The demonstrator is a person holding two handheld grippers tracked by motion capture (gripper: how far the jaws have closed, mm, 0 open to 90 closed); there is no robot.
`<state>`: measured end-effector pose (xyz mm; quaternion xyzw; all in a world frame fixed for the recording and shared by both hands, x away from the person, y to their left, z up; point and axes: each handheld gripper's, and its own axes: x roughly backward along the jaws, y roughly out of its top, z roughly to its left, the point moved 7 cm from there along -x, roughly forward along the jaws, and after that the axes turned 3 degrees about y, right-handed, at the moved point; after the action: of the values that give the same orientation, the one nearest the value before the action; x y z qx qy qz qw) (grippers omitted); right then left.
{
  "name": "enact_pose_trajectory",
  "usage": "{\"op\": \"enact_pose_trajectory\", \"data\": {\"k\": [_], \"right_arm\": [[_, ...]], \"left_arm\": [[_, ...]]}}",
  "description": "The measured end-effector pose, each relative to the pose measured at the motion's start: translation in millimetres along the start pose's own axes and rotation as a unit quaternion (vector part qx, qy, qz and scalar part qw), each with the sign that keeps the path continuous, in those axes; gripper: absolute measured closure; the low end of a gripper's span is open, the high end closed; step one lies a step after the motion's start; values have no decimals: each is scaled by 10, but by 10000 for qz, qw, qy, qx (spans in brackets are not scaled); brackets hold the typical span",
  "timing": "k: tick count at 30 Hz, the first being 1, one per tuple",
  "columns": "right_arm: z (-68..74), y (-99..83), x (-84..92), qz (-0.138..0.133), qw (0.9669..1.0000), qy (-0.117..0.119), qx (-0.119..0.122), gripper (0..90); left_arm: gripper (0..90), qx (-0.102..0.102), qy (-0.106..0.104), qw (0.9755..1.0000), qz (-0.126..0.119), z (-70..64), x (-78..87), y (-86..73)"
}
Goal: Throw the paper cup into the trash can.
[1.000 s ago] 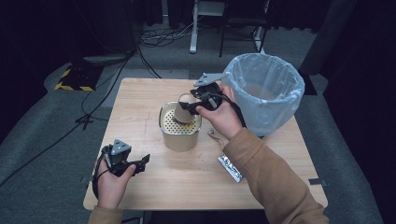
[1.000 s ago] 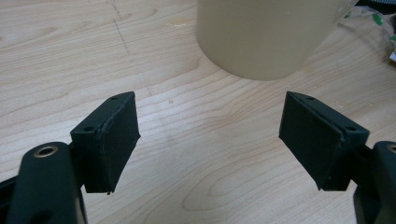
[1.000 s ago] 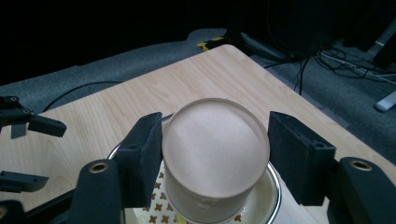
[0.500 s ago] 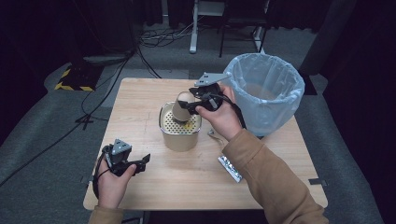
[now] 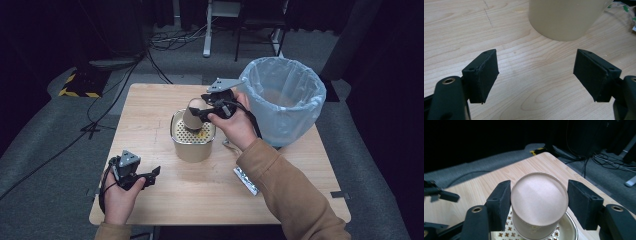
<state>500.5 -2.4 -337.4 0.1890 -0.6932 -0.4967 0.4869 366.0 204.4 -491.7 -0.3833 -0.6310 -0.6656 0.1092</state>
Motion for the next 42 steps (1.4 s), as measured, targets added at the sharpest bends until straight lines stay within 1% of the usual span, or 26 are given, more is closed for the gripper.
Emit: {"op": "enact_pose_trajectory", "data": {"k": [2, 5, 9, 10, 11, 13, 14, 15, 16, 17, 18, 19, 20, 21, 22, 23, 24, 25, 26, 28, 29, 30, 32, 35, 36, 42], "right_arm": [[-18, 17, 43, -48, 10000, -50, -11, 375], [-57, 73, 155, -284, 9996, -23, -72, 375], [-111, 201, 394, -647, 9976, -62, -218, 375], [-135, 230, 465, -699, 9973, -89, -198, 375], [-152, 264, 532, -761, 9967, -127, -256, 375], [-207, 314, 665, -831, 9960, -223, -250, 375], [-227, 336, 728, -854, 9956, -262, -274, 375], [-227, 336, 728, -854, 9956, -262, -274, 375], [-245, 356, 790, -882, 9953, -287, -284, 375], [-298, 394, 930, -936, 9945, -383, -274, 375], [-318, 404, 977, -953, 9942, -420, -275, 375], [-318, 404, 977, -953, 9942, -420, -275, 375], [-386, 428, 1117, -1023, 9928, -527, -318, 375], [-386, 428, 1117, -1023, 9928, -527, -318, 375], [-417, 434, 1177, -1046, 9922, -581, -338, 375], [-482, 439, 1287, -1069, 9911, -702, -355, 375], [-482, 439, 1287, -1069, 9911, -702, -355, 375], [-505, 440, 1325, -1079, 9907, -733, -375, 375], [-577, 440, 1436, -1104, 9895, -843, -401, 375], [-647, 440, 1533, -1142, 9881, -942, -430, 375], [-647, 440, 1533, -1142, 9881, -942, -430, 375], [-721, 434, 1625, -1163, 9866, -1048, -466, 375], [-792, 431, 1700, -1199, 9853, -1130, -455, 375], [-901, 409, 1816, -1232, 9826, -1278, -549, 375], [-946, 398, 1861, -1246, 9814, -1342, -581, 375], [-1137, 333, 2035, -1269, 9767, -1571, -727, 375]], "left_arm": [[204, -2, -24, 10000, 13, -9, -6, 1], [204, -7, -14, 10000, 1, -6, -13, 11], [204, -10, -20, 10000, 20, -15, -27, 9], [204, 3, -30, 10000, 23, -21, -30, 8], [203, -4, -12, 10000, 25, -20, -31, 8], [203, -11, -19, 10000, 28, -30, -39, 8], [203, -9, -18, 10000, 36, -34, -44, 9], [203, -9, -18, 10000, 36, -34, -44, 9], [203, -38, -7, 10000, 55, -36, -49, 8], [203, -43, -26, 10000, 69, -46, -62, 10], [203, -40, -10, 10000, 60, -50, -71, 17], [203, -40, -10, 10000, 60, -50, -71, 17], [203, -57, -33, 10000, 74, -67, -93, 29], [204, -57, -33, 10000, 74, -67, -93, 29], [204, -58, -45, 9999, 81, -76, -102, 34], [204, -72, -55, 9999, 72, -85, -121, 45], [204, -72, -55, 9999, 72, -85, -121, 45], [204, -74, -103, 9999, 91, -98, -134, 49], [204, -89, -106, 9998, 112, -102, -145, 56], [203, -116, -107, 9998, 125, -103, -161, 61], [203, -116, -107, 9998, 125, -103, -161, 61], [203, -92, -129, 9998, 132, -110, -173, 68], [203, -122, -123, 9998, 130, -107, -182, 74], [201, -117, -110, 9998, 138, -106, -190, 77], [200, -97, -137, 9997, 154, -107, -193, 75], [193, -110, -96, 9997, 205, -73, -181, 48]]}}
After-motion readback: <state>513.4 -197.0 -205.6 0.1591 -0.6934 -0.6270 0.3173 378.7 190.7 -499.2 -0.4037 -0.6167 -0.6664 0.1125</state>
